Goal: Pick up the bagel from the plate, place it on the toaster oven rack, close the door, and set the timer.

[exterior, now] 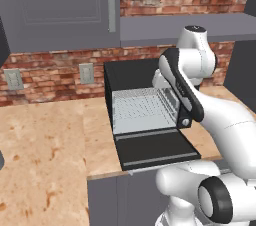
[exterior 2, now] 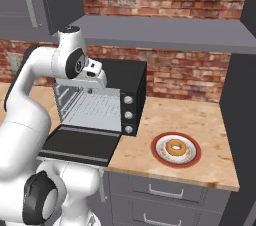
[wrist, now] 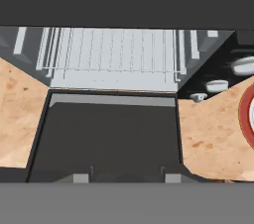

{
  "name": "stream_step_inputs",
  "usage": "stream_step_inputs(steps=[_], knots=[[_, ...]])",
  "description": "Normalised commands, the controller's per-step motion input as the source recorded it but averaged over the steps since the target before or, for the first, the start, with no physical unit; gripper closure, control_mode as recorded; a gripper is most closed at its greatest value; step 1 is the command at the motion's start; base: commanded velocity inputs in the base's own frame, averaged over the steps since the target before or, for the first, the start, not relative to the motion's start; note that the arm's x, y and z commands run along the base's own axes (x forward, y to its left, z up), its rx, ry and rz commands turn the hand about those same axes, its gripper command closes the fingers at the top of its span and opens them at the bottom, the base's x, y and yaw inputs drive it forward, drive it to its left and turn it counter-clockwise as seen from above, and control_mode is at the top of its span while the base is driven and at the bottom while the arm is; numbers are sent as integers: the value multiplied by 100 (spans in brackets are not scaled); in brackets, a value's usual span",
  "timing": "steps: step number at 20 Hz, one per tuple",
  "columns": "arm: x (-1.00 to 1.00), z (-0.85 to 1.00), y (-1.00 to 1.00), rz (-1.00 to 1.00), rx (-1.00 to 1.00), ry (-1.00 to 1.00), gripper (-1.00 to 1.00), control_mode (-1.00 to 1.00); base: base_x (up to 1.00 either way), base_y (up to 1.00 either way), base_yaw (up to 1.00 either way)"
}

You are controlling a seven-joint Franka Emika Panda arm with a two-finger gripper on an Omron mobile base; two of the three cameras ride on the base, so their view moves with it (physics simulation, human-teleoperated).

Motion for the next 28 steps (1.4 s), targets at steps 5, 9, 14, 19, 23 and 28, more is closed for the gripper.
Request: stream_step_inputs(steps=[5, 9, 14, 19, 23, 28], knots=[[-25, -1, 0, 0, 0, -5, -100, -100, 0, 0, 0], [-37, -12, 6, 0, 0, -2, -100, -100, 0, 0, 0], [-12, -21, 15, 0, -1, -1, -100, -100, 0, 0, 0], [0, -34, 22, 0, -2, -2, -100, -100, 0, 0, 0], [0, -52, 24, 0, -1, -5, -100, -100, 0, 0, 0], [13, -50, 12, 0, 0, -14, -100, -100, 0, 0, 0]])
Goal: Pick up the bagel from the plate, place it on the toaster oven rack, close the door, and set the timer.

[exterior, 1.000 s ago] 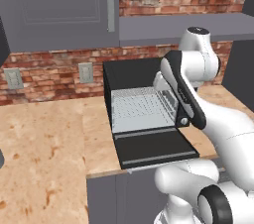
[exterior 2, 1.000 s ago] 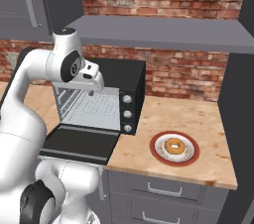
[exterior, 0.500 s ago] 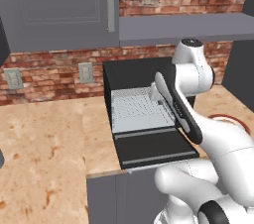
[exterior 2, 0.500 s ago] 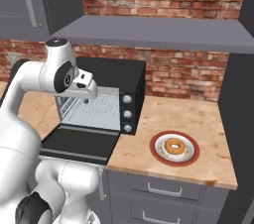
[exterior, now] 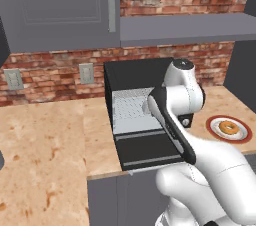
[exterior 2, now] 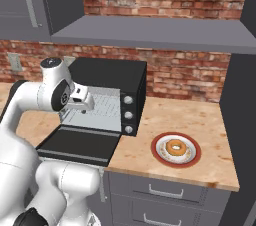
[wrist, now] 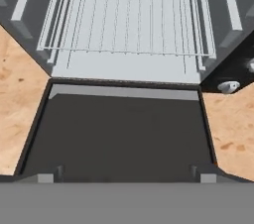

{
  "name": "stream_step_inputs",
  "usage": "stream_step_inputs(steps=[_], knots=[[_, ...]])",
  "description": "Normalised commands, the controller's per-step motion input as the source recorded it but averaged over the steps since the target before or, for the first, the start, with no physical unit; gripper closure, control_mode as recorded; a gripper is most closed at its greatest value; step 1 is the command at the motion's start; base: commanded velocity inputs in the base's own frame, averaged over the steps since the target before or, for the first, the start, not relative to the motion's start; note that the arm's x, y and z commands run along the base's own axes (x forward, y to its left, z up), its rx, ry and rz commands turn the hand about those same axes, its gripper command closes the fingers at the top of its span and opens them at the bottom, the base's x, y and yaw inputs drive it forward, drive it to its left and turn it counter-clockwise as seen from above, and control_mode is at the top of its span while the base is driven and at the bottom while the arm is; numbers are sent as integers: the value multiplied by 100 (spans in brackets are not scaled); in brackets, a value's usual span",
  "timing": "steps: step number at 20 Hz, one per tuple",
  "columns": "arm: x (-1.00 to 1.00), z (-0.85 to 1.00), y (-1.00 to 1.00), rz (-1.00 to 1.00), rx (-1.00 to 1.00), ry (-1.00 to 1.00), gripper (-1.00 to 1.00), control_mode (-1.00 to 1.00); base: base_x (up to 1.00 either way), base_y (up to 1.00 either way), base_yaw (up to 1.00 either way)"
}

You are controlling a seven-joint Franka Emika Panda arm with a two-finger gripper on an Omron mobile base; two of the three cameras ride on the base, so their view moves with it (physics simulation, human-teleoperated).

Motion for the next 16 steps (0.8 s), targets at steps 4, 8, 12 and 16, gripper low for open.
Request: stream_step_inputs(steps=[4, 8, 12, 16], knots=[[42, -31, 8, -1, 0, -17, -100, -100, 0, 0, 0], [51, -14, 1, -4, 0, -7, -100, -100, 0, 0, 0], [58, -7, 0, -5, 0, -1, -100, -100, 0, 0, 0], [54, -5, 0, -4, 0, 0, -100, -100, 0, 0, 0]])
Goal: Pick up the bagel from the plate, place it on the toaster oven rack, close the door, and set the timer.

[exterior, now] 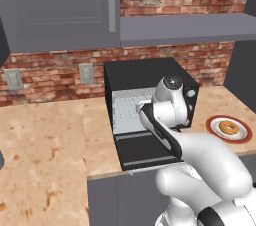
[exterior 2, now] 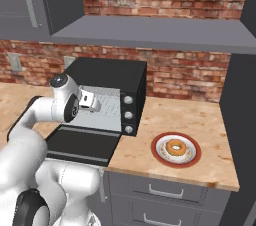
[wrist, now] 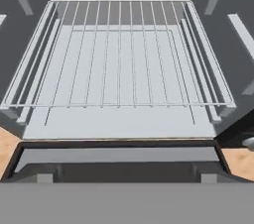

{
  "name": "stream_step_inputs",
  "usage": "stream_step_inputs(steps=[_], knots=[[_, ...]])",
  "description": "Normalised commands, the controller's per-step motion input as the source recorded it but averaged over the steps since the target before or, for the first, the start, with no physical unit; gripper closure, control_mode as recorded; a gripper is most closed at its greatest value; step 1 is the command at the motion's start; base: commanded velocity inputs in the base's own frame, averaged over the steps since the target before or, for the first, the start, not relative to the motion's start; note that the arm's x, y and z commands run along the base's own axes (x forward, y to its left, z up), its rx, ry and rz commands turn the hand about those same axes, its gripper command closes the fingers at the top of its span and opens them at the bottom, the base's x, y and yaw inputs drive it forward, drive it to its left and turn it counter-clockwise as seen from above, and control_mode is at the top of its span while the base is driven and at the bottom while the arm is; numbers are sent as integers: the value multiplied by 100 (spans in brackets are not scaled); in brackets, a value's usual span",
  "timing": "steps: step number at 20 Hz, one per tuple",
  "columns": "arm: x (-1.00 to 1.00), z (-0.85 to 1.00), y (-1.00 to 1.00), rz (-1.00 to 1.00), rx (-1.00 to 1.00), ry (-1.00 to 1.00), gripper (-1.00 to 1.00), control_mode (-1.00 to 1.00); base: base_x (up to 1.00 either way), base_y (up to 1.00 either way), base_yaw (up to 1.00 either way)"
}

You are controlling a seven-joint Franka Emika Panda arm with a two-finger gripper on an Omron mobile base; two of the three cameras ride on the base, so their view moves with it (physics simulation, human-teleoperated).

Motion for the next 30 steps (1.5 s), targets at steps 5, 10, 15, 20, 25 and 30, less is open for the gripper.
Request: stream_step_inputs(steps=[5, 10, 15, 20, 25, 30], knots=[[39, -12, 0, -1, 0, 0, -100, -100, 0, 0, 0], [29, -23, 0, 0, 0, 0, -100, -100, 0, 0, 0], [26, -29, 5, 0, 0, 0, -100, -100, 0, 0, 0], [20, -25, 3, 0, 0, -1, -100, -100, 0, 0, 0], [15, -10, 0, 0, 0, -6, -100, -100, 0, 0, 0], [11, -1, 0, 0, 0, -10, -100, -100, 0, 0, 0]])
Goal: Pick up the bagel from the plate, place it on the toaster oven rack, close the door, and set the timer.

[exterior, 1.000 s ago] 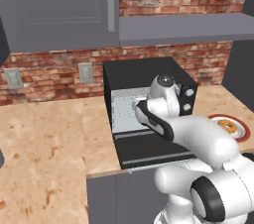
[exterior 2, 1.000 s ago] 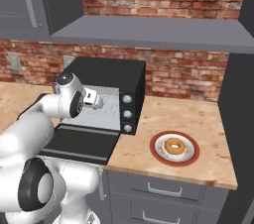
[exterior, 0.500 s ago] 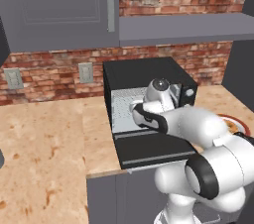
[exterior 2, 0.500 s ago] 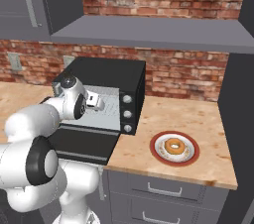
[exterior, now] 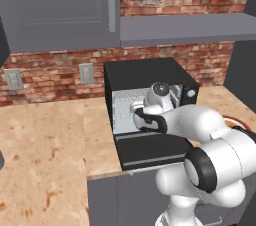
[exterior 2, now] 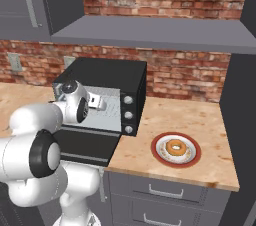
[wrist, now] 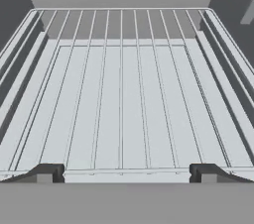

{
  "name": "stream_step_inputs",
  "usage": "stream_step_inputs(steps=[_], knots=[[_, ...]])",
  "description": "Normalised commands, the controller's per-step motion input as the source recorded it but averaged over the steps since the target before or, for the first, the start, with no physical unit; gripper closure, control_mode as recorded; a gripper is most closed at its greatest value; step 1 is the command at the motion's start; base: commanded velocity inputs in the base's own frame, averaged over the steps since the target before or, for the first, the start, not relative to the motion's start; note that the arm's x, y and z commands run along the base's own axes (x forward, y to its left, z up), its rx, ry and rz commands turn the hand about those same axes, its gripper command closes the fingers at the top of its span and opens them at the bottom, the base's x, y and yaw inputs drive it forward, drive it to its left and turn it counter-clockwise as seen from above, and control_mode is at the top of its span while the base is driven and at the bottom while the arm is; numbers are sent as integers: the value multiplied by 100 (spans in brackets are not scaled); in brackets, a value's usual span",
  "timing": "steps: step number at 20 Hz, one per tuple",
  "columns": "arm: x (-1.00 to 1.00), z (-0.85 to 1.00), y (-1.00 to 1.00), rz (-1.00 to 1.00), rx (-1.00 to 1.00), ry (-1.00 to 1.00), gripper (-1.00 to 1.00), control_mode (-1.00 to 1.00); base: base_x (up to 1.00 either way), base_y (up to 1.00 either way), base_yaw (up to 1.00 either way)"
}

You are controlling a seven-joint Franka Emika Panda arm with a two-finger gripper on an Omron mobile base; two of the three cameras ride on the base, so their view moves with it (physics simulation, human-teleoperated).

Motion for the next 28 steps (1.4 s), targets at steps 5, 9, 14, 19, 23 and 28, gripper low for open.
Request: stream_step_inputs(steps=[5, 9, 14, 19, 23, 28], knots=[[19, -10, 0, 0, 0, -3, -100, -100, 0, 0, 0], [25, -20, 0, -1, 0, 0, -100, -100, 0, 0, 0], [13, -28, 0, -1, 0, 0, -100, -100, 0, 0, 0], [0, -32, 0, 0, 0, 0, -100, -100, 0, 0, 0], [0, -29, 0, 0, 0, 1, -100, -100, 0, 0, 0], [-20, -49, 0, -2, 0, 23, -100, -100, 0, 0, 0]])
